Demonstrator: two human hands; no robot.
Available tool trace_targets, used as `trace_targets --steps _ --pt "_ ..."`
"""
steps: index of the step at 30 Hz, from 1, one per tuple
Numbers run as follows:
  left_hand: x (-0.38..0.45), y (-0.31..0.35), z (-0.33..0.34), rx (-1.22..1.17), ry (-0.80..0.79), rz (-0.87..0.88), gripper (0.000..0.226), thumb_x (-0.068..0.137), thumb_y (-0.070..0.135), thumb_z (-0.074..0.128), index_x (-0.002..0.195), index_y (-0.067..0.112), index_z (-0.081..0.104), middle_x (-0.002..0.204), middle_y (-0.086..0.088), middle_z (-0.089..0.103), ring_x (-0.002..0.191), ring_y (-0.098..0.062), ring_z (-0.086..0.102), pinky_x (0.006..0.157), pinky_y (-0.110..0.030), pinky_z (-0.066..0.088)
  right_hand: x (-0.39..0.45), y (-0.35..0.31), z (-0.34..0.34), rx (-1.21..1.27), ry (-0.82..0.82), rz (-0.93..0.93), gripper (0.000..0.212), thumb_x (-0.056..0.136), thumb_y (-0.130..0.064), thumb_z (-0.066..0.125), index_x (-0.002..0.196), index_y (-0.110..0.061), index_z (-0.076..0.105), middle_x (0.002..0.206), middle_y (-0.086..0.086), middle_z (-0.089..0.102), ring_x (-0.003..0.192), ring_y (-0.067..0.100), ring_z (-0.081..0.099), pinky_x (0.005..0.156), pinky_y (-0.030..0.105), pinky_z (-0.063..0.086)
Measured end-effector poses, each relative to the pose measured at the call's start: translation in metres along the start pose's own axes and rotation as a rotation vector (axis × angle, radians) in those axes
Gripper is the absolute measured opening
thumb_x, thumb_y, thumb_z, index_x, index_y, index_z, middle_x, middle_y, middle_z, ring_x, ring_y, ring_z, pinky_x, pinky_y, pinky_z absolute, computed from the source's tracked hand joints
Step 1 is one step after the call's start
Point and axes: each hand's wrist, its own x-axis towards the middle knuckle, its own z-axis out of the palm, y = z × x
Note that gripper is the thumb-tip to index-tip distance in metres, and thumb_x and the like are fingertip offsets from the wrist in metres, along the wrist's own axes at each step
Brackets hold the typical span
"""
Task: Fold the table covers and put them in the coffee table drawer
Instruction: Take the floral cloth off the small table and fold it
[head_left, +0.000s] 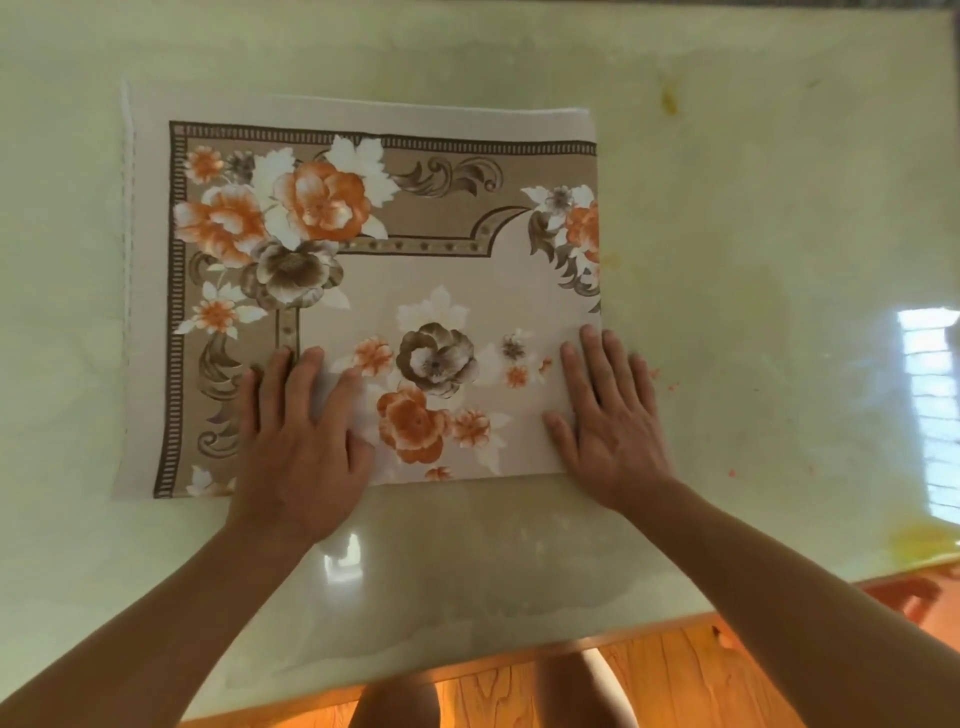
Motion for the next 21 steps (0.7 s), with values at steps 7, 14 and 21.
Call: trace_targets --steps 7,14,21 --pt "0.043 0.119 0.017 -0.062 -0.034 0.424 0.064 0.103 0.042 0.038 0.160 0.013 0.027 0.168 -0.015 0.013 0.157 -0.032 0.004 0.124 -0.055 0.014 0.000 0.005 0.002 0.041 0.019 -0.044 0.072 0.104 -0.053 0.028 0.161 -0.014 0.009 0.169 0.009 -0.004 0.155 0.027 -0.008 0.125 0.053 0.007" --pt "0.046 0.121 0.026 0.027 -0.048 0.426 0.073 0.100 0.049 0.044 0.161 0.016 0.021 0.169 -0.014 0.010 0.156 -0.034 0.007 0.124 -0.057 0.014 0.085 0.031 -0.022 -0.011 0.229 -0.015 0.065 0.103 -0.042 0.040 0.157 -0.009 0.029 0.160 0.017 0.029 0.149 0.042 0.020 0.124 0.054 0.004" --pt "0.046 0.121 0.029 0.016 -0.052 0.419 0.075 0.097 0.047 0.050 0.160 0.013 0.026 0.168 -0.015 0.016 0.155 -0.036 0.012 0.120 -0.060 0.026 0.250 0.064 -0.081 -0.151 0.332 0.023 0.063 0.105 -0.047 0.019 0.157 -0.013 0.026 0.163 0.019 0.023 0.151 0.044 0.012 0.123 0.058 0.004"
